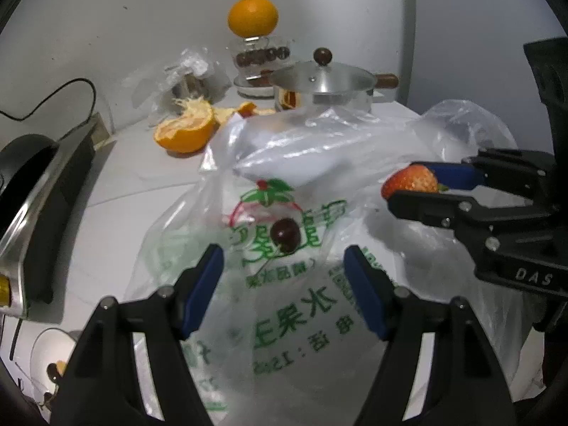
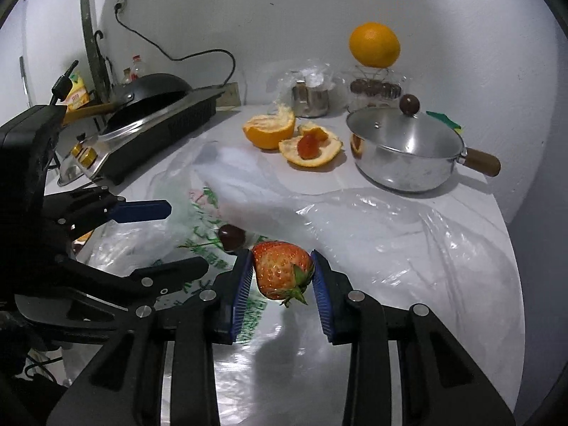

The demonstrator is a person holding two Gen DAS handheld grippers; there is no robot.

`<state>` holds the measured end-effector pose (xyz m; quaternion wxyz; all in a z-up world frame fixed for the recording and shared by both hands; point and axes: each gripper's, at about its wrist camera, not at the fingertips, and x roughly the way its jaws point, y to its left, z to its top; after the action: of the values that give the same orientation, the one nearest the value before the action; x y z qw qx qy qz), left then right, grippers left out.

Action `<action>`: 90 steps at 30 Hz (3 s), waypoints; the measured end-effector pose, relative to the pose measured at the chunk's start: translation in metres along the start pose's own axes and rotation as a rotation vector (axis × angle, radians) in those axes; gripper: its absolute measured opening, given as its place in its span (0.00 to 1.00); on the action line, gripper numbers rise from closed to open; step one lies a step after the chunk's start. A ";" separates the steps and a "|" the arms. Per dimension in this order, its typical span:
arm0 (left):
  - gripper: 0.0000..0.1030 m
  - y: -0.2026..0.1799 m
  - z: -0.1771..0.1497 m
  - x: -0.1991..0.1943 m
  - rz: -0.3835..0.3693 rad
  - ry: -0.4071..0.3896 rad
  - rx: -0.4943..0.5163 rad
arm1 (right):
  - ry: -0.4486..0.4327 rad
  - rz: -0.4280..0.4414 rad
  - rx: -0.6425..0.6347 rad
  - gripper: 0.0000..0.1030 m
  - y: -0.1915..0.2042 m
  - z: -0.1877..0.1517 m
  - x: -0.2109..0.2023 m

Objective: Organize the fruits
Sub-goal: 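Lift the cherry and strawberry up from the bag with both tools, then carry the held cherry and strawberry over the white plate with both tools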

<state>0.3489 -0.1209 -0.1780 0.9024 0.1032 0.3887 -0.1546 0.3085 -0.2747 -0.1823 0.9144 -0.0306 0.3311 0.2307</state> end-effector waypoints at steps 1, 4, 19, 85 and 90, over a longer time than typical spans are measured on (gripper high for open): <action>0.67 -0.001 0.001 0.004 0.000 0.006 -0.001 | 0.002 0.001 0.004 0.35 -0.002 0.000 0.002; 0.61 -0.003 0.005 0.015 0.003 0.026 0.003 | 0.003 0.007 0.010 0.35 -0.008 -0.001 0.004; 0.41 0.003 0.014 0.052 -0.032 0.069 -0.036 | 0.009 0.021 0.015 0.35 -0.017 0.000 0.013; 0.24 0.089 -0.093 -0.159 -0.018 -0.172 -0.199 | -0.071 0.021 -0.175 0.35 0.167 0.007 -0.063; 0.24 0.117 -0.114 -0.166 0.005 -0.174 -0.240 | -0.055 0.037 -0.205 0.35 0.194 0.009 -0.053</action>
<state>0.2068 0.0562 -0.1254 0.9389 -0.0183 0.3246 -0.1129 0.1920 -0.1215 -0.1236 0.9109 -0.1119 0.2810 0.2808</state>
